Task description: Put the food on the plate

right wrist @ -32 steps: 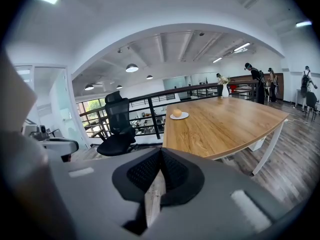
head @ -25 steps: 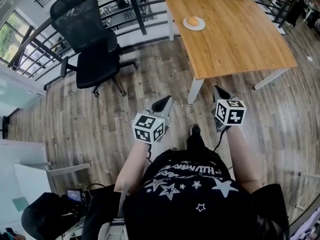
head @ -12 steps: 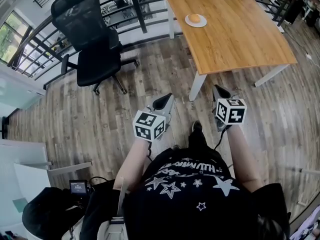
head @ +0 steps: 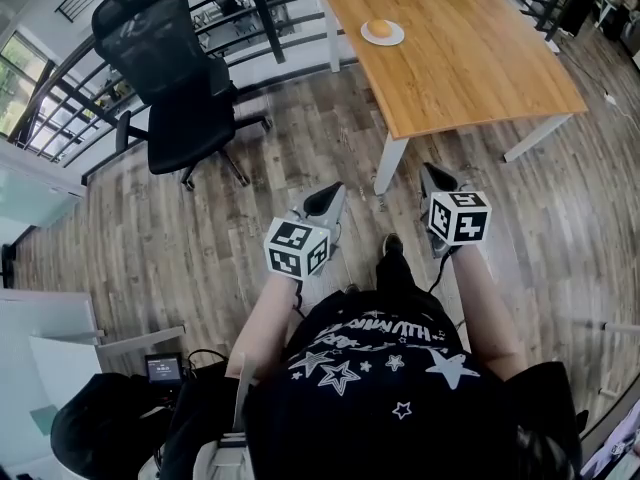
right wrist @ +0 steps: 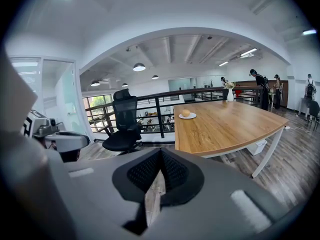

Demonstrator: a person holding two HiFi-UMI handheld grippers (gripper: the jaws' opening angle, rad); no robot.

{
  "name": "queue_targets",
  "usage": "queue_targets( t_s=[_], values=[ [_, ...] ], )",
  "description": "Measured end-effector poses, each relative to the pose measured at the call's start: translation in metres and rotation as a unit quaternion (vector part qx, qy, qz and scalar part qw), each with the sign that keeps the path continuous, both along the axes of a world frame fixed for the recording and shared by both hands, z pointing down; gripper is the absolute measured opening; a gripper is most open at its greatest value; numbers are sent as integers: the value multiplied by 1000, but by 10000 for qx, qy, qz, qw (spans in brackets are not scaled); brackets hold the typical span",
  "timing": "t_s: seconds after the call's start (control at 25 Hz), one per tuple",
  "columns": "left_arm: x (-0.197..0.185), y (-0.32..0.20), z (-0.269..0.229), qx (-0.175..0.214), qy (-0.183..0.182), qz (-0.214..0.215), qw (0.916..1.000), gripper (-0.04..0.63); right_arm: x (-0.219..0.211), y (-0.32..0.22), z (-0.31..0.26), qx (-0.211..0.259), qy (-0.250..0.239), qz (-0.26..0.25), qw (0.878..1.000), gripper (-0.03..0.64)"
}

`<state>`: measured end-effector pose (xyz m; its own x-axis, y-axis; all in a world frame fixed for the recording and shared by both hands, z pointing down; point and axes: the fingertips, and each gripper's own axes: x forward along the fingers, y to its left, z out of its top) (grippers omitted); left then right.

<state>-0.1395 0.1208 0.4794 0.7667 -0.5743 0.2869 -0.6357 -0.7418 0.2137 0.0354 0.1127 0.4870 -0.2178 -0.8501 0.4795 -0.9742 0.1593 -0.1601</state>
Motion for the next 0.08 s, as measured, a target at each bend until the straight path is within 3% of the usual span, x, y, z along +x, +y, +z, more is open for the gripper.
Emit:
queue_targets(
  t_s=[0.08],
  values=[
    [-1,1,2,-18,-2,2,10000,2,-1,0,0,6,-5,-4,10000,2]
  ],
)
